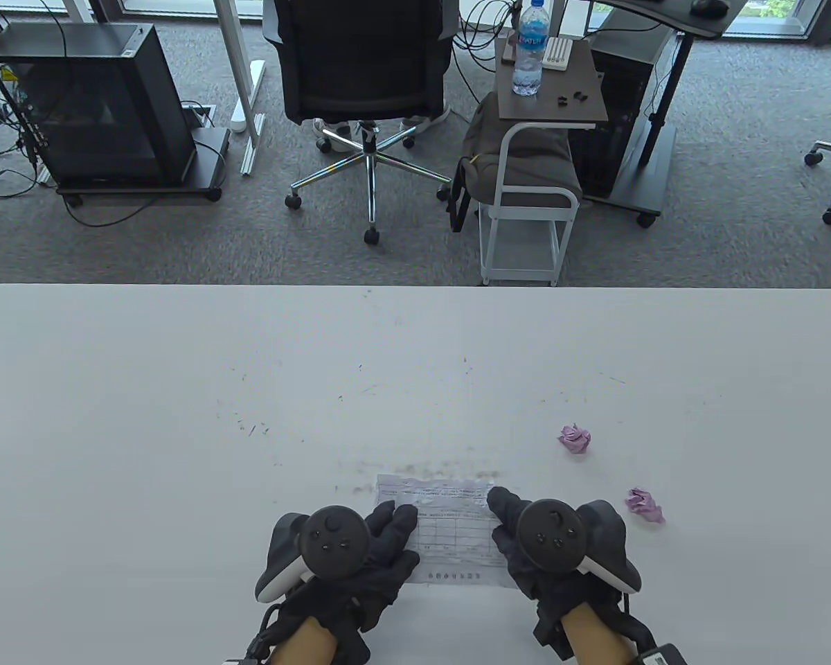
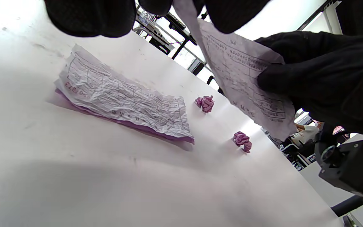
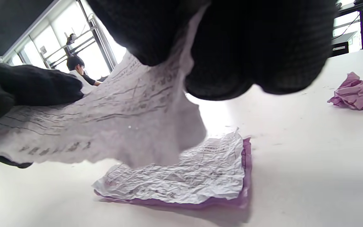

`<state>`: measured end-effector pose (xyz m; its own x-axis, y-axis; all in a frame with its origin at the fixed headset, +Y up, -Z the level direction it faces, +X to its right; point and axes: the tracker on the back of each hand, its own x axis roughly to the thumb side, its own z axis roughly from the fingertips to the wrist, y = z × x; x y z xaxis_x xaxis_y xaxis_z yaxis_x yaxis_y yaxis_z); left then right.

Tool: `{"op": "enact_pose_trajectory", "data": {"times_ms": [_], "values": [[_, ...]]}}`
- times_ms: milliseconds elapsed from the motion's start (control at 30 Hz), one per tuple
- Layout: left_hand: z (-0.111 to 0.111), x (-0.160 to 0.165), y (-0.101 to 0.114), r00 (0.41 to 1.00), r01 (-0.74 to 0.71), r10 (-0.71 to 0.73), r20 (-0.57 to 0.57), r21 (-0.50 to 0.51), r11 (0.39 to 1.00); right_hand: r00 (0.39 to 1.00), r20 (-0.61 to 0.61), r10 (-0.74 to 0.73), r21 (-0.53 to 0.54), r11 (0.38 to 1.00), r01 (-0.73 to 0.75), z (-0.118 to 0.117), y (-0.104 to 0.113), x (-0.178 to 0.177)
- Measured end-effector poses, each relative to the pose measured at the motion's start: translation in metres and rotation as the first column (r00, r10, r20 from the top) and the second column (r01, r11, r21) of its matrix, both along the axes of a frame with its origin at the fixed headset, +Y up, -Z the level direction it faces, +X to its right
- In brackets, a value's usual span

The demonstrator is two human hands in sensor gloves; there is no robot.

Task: Flatten crumpled invoices and stack

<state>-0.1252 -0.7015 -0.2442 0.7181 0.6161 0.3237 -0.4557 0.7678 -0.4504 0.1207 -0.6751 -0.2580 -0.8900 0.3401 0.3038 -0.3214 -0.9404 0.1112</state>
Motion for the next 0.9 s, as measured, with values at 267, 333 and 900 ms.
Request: {"op": "enact_pose_trajectory", "data": {"times_ms": [267,333,900], "values": [[-0.037,-0.002,-0.038,0.996,0.092,-0.093,-0.007,-0.084,0.992,0.991,0.025,0.133,-0.096,0.987,-0.13,-0.049,-0.04,-0.022],[-0.046,-0.002,-0.045,0.991,0.132,-0.133,-0.003,-0.097,0.987,0.985,0.023,0.169,-0.127,0.978,-0.165,-0.057,-0.051,-0.026],[-0.064,0.003,-0.08,0.908,0.416,-0.418,0.01,-0.124,0.901,0.931,0.02,0.364,-0.103,0.927,-0.36,-0.066,-0.095,-0.052]]}}
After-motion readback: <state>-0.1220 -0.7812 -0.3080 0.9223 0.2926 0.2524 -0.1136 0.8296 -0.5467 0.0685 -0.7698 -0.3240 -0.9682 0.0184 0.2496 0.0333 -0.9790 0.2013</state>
